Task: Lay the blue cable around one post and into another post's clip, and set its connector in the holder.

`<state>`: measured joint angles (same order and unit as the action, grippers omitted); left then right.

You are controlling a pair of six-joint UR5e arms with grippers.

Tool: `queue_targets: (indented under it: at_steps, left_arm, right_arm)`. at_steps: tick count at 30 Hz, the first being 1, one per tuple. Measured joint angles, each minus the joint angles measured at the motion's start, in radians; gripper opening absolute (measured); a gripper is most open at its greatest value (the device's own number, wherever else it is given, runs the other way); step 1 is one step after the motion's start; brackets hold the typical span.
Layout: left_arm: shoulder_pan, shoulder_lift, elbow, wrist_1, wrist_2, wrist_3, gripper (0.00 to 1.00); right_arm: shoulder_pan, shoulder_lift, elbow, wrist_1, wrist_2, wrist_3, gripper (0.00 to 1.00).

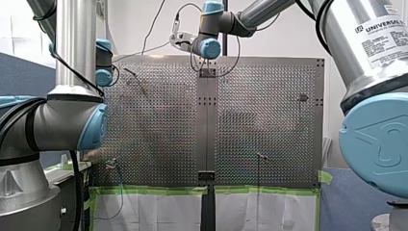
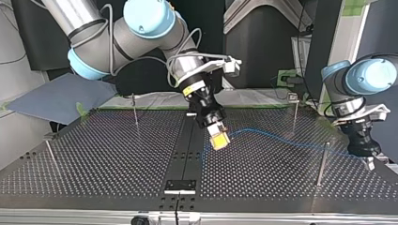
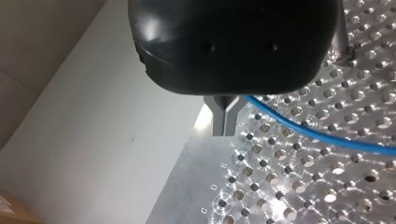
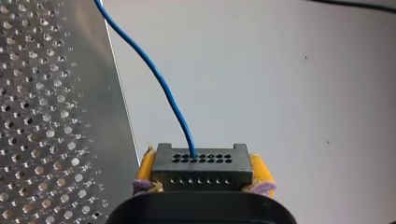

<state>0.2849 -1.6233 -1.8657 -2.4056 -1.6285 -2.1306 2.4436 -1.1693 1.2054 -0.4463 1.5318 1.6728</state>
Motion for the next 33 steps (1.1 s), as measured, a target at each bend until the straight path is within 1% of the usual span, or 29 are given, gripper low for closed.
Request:
queue_targets:
  at_steps: [5, 9, 13, 16, 20, 26, 33]
  left_arm:
    - [0.001, -0.013, 0.007, 0.001, 0.017, -0.003, 0.00]
    - [-0.003, -0.047, 0.024, 0.002, 0.043, -0.003, 0.00]
    - [-0.009, -0.080, 0.046, 0.002, 0.056, -0.004, 0.00]
    - [-0.013, -0.090, 0.067, -0.001, 0.066, -0.005, 0.00]
    - [-0.018, -0.097, 0.080, -0.004, 0.076, -0.010, 0.00]
    - [-0.021, -0.117, 0.083, -0.006, 0.077, -0.013, 0.00]
    - [-0.025, -0.120, 0.083, -0.013, 0.062, -0.011, 0.00]
  right_arm:
    - [-0.013, 0.006, 0.000, -0.002, -0.001, 0.001, 0.00]
    - [-0.024, 0.017, 0.000, -0.002, -0.004, 0.001, 0.00]
    - [-0.033, 0.030, -0.001, -0.006, -0.010, 0.001, 0.00]
    - [-0.040, 0.042, -0.005, -0.012, -0.013, 0.001, 0.00]
    - [-0.045, 0.065, -0.023, -0.008, -0.015, 0.001, 0.00]
    - [-0.045, 0.099, -0.048, 0.000, -0.023, 0.000, 0.00]
    - [-0.032, 0.135, -0.080, 0.026, -0.035, -0.004, 0.00]
